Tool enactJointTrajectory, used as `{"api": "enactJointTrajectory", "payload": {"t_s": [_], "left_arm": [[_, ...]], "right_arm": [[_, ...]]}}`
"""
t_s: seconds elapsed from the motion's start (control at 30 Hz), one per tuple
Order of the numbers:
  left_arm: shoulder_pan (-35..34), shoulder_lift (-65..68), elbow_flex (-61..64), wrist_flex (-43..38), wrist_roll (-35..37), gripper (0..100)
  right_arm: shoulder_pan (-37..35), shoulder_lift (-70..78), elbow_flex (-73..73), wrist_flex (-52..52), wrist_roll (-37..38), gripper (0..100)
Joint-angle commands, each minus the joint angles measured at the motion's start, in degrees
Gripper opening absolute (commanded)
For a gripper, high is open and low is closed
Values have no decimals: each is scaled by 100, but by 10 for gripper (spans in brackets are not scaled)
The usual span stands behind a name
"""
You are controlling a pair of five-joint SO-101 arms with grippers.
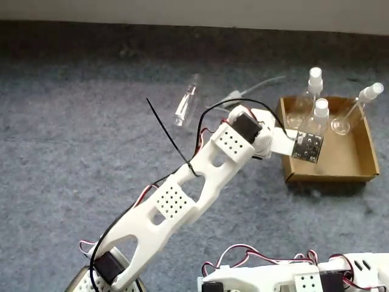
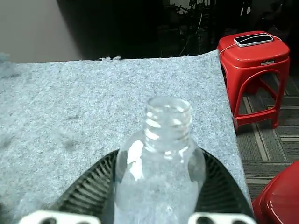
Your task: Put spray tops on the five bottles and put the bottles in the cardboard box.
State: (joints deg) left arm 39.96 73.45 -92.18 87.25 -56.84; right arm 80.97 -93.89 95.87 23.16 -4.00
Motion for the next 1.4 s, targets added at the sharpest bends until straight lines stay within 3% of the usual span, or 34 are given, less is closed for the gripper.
{"api": "enactJointTrajectory", "payload": {"t_s": [0.0,0.33,0.53,0.87,0.97,1.07,1.37], "left_arm": [[48,-92,-207,-510,-167,140],[40,347,-251,-791,-193,140],[-119,884,-259,-1723,-193,140],[-215,927,-242,-2224,-185,139],[-251,936,-215,-2277,-176,112],[-277,927,-251,-2277,-185,2],[-251,892,-251,-1996,-185,29]], "right_arm": [[66,-66,866,-136,79,116],[66,-66,866,-136,79,116],[75,-66,866,-127,79,115],[75,-66,866,-127,79,115],[75,-66,866,-127,79,115],[75,-66,866,-127,79,115],[75,-66,866,-127,79,115]]}}
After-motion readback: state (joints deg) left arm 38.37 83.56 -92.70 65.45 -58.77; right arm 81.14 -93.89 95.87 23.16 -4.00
